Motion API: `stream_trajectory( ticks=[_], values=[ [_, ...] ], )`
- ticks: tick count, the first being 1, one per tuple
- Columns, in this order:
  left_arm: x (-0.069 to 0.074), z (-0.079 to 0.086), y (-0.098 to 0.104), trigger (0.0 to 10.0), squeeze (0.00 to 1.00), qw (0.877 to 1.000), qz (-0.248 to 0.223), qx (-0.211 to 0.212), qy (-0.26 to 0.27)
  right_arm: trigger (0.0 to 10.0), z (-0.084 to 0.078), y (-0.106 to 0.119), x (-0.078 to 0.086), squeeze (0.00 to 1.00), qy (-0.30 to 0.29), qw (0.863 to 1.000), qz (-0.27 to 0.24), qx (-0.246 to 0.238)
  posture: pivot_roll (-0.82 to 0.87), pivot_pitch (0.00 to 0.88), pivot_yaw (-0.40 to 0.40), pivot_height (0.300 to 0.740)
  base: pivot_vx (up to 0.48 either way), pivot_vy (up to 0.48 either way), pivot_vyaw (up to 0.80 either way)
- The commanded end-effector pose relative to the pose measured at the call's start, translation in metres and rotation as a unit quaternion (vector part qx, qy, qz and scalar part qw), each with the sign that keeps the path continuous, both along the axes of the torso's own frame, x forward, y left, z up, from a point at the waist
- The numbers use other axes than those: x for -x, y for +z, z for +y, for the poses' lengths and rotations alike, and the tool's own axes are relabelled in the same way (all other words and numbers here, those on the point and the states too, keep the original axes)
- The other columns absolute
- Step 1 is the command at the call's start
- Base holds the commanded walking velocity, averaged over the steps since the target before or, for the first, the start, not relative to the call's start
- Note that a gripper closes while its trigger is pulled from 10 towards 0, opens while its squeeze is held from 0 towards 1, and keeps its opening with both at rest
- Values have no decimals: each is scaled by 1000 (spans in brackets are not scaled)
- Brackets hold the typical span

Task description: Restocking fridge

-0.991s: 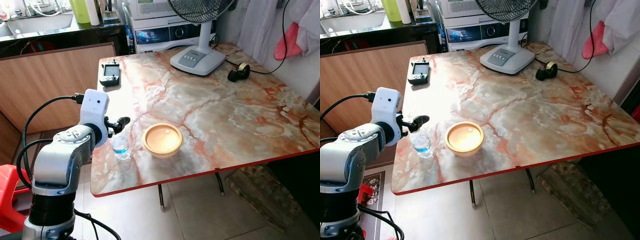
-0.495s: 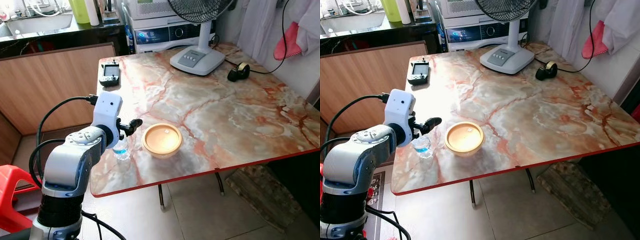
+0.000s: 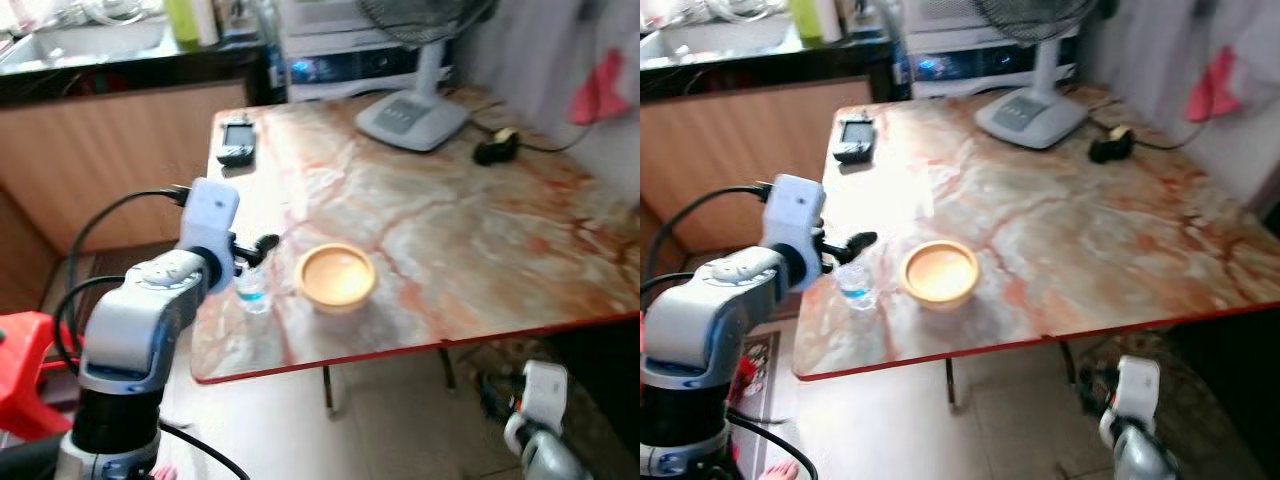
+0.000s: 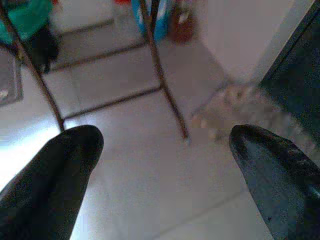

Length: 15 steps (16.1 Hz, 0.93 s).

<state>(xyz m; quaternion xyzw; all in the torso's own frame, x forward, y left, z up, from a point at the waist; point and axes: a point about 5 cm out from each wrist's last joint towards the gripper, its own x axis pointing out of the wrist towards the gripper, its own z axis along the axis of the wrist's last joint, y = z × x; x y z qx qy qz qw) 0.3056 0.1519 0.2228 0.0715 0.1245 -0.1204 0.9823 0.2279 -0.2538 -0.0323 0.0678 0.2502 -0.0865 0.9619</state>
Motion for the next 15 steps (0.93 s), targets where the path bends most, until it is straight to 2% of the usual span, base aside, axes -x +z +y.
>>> stream_trajectory(
  ticks=[1,2,3,5,6,7,8,10,13,15],
  values=[
    [2,-6,9,10000,0,1000,-24,2,-9,10000,-4,4,-5,0,1,1000,-3,13,183,0,5,740,0,0,0],
    [2,-6,11,10000,0,1000,-26,3,-10,10000,-4,4,-4,0,8,1000,6,23,188,0,4,740,0,0,0],
    [2,-5,13,10000,0,999,-30,3,-10,10000,-6,-2,2,0,36,996,53,61,190,0,3,740,0,0,0],
    [2,-3,16,10000,0,999,-32,2,-9,10000,-7,-13,14,0,78,986,121,86,189,0,6,740,0,0,0],
    [2,-3,16,10000,0,999,-33,1,-9,10000,-4,-23,27,0,137,966,180,124,191,0,10,740,0,0,0],
    [2,-2,18,10000,0,999,-33,-1,-8,10000,-3,-29,35,0,165,954,209,139,191,0,11,740,0,0,0],
    [3,-2,21,10000,0,999,-35,-2,-7,10000,-2,-34,42,0,169,949,228,138,197,0,10,740,0,0,0],
    [2,-3,34,10000,0,999,-41,18,-5,10000,4,-40,51,0,161,949,242,122,214,0,12,740,0,0,0],
    [3,2,33,10000,0,1000,-20,1,-5,10000,22,-55,71,0,168,939,283,101,225,0,17,740,0,0,0],
    [1,8,28,10000,0,1000,-6,-5,3,10000,27,-62,85,0,174,930,308,102,229,0,18,740,0,0,0]
  ],
)
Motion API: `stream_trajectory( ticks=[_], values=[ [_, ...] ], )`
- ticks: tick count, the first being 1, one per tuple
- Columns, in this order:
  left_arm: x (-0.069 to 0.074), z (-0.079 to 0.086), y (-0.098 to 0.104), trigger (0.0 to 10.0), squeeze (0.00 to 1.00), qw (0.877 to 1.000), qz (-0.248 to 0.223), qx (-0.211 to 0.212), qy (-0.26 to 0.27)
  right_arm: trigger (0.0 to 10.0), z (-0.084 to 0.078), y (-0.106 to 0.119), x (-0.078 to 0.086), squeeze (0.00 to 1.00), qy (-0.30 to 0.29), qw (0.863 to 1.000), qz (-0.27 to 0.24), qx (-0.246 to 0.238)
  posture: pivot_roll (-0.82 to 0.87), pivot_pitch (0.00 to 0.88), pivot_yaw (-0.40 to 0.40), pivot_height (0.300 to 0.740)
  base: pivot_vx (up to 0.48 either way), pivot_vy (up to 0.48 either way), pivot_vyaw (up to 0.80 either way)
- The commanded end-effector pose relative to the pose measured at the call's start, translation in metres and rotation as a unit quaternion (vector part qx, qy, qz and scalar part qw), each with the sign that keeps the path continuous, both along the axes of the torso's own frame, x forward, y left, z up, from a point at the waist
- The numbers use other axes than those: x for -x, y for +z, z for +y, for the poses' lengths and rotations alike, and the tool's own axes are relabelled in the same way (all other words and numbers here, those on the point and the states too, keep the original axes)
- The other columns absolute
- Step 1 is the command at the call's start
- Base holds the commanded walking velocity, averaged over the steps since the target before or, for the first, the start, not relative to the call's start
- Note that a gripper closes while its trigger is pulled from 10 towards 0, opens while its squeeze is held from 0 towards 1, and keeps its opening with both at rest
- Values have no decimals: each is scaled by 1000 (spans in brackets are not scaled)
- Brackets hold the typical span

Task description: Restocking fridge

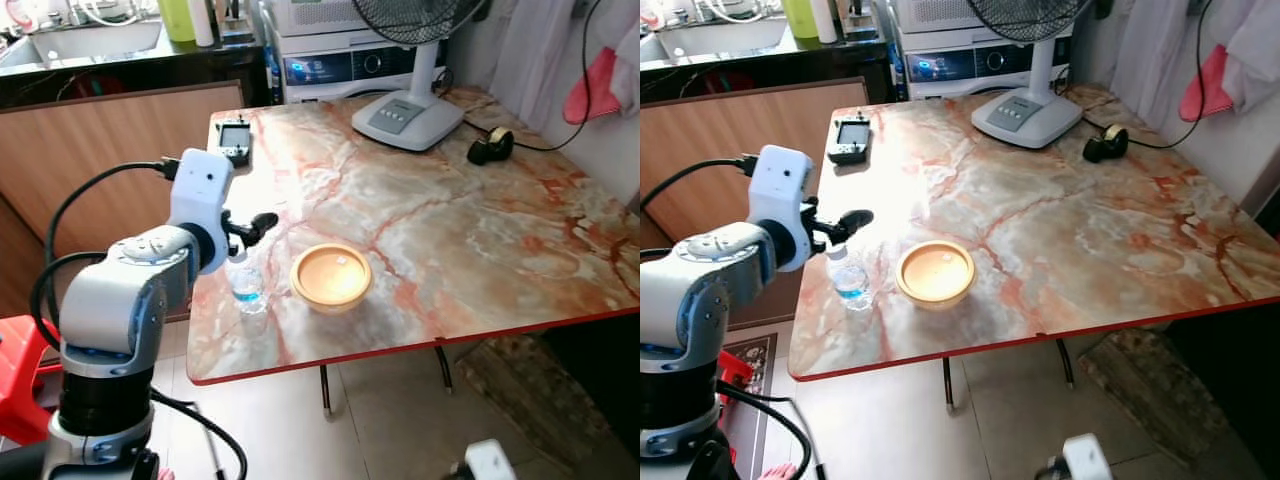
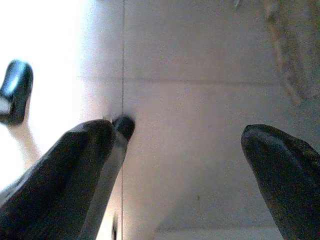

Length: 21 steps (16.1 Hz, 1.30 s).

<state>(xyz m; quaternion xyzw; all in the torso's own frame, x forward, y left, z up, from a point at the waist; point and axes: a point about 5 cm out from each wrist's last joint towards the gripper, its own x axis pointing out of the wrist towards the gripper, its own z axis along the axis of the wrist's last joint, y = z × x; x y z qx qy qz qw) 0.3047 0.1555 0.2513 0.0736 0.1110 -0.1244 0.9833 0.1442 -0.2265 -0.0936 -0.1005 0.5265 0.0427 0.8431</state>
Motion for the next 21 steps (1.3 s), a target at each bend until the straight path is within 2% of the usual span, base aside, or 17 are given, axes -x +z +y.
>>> stream_trajectory(
  ticks=[1,3,5,11,15,21],
  values=[
    [1,7,-4,10000,0,1000,18,-1,13,10000,0,-4,10,0,2,1000,16,7,222,0,18,740,0,0,0],
    [1,11,-7,10000,0,999,22,2,32,10000,0,-6,16,0,-11,1000,20,-2,222,0,19,740,0,0,0],
    [2,12,-11,10000,0,999,36,-1,25,10000,1,-6,18,0,-9,1000,22,-4,222,0,20,740,0,0,0],
    [2,19,-32,10000,0,997,66,-10,31,10000,-3,-4,15,0,-22,1000,5,4,213,0,6,740,0,0,0],
    [-6,19,-43,10000,0,997,69,-11,36,10000,-4,-4,15,0,-30,1000,6,5,198,0,-8,740,0,0,0],
    [-17,13,-46,10000,0,998,59,-5,28,10000,-6,-3,13,0,-36,999,3,4,183,0,-13,740,0,0,0]
  ],
)
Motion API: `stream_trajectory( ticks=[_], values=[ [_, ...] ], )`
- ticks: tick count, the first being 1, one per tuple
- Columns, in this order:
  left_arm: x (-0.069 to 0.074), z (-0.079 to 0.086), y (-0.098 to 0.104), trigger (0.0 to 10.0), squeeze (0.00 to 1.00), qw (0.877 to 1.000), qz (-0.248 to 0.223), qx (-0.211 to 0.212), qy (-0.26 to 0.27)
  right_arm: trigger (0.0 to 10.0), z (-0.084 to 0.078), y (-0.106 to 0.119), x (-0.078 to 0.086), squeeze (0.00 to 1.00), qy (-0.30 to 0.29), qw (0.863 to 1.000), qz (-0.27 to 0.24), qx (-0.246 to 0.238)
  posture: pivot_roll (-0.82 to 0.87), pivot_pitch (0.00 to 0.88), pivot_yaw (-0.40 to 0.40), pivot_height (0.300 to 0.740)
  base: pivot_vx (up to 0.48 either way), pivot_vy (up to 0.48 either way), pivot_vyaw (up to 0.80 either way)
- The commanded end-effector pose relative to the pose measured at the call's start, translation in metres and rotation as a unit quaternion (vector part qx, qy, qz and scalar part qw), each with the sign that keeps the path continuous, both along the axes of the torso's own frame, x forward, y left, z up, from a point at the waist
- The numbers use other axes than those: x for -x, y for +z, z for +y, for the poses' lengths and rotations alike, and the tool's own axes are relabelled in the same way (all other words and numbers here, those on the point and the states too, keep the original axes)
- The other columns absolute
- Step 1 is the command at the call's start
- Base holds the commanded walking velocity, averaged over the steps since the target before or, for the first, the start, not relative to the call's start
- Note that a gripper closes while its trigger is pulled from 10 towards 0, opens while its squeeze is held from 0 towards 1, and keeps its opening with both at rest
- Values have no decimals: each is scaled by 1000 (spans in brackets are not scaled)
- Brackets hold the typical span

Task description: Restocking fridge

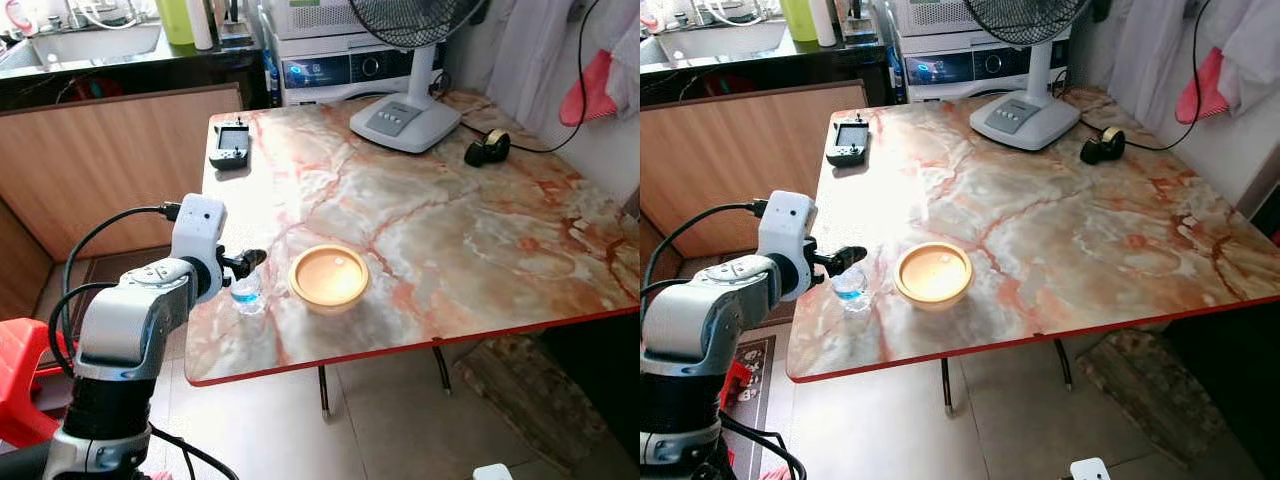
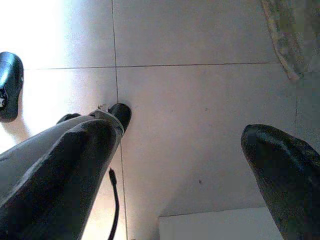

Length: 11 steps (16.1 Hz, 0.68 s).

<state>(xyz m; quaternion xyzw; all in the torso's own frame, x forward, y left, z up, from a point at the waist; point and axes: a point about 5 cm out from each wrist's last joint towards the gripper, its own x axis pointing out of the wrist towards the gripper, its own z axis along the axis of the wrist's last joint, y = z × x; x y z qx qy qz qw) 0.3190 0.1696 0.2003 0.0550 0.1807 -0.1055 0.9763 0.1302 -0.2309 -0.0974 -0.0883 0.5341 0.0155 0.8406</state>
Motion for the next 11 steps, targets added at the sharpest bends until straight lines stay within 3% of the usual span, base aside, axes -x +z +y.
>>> stream_trajectory(
  ticks=[1,11],
  values=[
    [-4,-3,6,10000,0,1000,-14,-9,0,10000,-1,1,-2,0,-5,1000,-3,0,182,0,-12,740,0,0,0],
    [-3,-7,-4,10000,0,1000,-5,-10,-4,10000,-2,1,-2,0,-3,1000,-1,-1,177,0,-15,740,0,0,0]
  ],
)
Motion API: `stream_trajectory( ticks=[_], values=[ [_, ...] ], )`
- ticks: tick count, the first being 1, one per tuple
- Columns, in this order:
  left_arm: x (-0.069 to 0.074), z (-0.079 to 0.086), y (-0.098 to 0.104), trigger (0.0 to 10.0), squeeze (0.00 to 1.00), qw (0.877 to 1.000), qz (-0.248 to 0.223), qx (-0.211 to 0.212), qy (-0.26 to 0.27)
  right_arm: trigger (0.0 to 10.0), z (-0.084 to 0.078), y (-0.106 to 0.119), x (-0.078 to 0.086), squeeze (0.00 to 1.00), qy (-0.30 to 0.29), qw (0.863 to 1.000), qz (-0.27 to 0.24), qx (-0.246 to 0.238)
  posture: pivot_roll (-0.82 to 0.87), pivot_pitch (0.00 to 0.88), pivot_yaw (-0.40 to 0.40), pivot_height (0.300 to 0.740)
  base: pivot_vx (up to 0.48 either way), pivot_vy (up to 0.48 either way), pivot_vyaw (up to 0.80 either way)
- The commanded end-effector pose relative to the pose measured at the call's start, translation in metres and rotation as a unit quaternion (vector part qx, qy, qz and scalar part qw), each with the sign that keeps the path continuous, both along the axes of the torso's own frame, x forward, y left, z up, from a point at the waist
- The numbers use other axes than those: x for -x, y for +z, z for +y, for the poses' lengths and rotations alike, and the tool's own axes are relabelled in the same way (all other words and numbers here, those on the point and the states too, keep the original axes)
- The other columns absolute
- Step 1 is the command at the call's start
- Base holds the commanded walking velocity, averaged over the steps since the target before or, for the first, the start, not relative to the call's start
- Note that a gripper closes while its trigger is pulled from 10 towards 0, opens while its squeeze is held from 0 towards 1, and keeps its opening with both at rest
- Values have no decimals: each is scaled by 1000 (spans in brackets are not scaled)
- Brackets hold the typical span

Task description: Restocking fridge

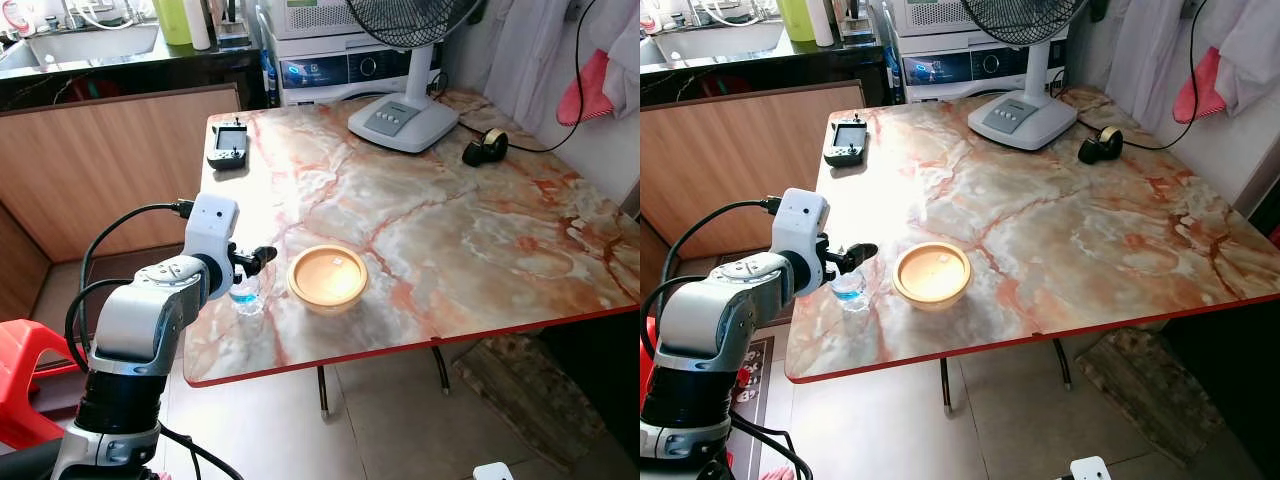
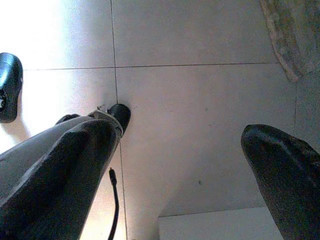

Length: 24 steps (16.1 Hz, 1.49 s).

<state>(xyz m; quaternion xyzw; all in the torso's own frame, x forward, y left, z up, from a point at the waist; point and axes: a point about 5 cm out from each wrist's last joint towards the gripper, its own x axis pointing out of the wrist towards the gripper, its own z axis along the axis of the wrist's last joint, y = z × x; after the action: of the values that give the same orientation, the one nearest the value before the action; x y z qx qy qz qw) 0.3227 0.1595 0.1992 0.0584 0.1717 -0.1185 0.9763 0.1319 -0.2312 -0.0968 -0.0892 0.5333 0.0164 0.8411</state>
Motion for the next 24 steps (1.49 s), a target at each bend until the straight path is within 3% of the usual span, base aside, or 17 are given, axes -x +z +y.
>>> stream_trajectory(
  ticks=[1,10,11,12,14,17,24],
  values=[
    [1,3,-3,10000,0,1000,4,-11,12,10000,-1,0,0,0,-4,1000,1,-1,177,0,-15,740,0,0,0],
    [4,7,-8,9686,0,999,9,-9,29,10000,-2,1,-2,0,3,1000,2,-2,182,3,-29,740,0,0,0],
    [4,8,-7,5843,0,999,5,-9,34,10000,-2,1,-2,0,3,1000,2,-2,182,3,-29,740,0,0,0],
    [4,9,-6,3569,0,999,0,-10,37,10000,-3,1,-2,0,3,1000,2,-2,181,4,-32,740,0,0,0],
    [3,10,-2,3333,0,999,-10,-11,41,10000,-3,2,-2,0,5,1000,3,-1,183,4,-33,740,0,0,0],
    [3,10,-2,0,0,999,-10,-11,42,10000,-3,1,-2,0,6,1000,4,-2,180,4,-31,740,0,0,0],
    [3,9,-5,0,0,999,-5,-10,39,10000,-3,1,-1,0,10,1000,8,-2,180,8,-32,740,0,0,0]
  ],
)
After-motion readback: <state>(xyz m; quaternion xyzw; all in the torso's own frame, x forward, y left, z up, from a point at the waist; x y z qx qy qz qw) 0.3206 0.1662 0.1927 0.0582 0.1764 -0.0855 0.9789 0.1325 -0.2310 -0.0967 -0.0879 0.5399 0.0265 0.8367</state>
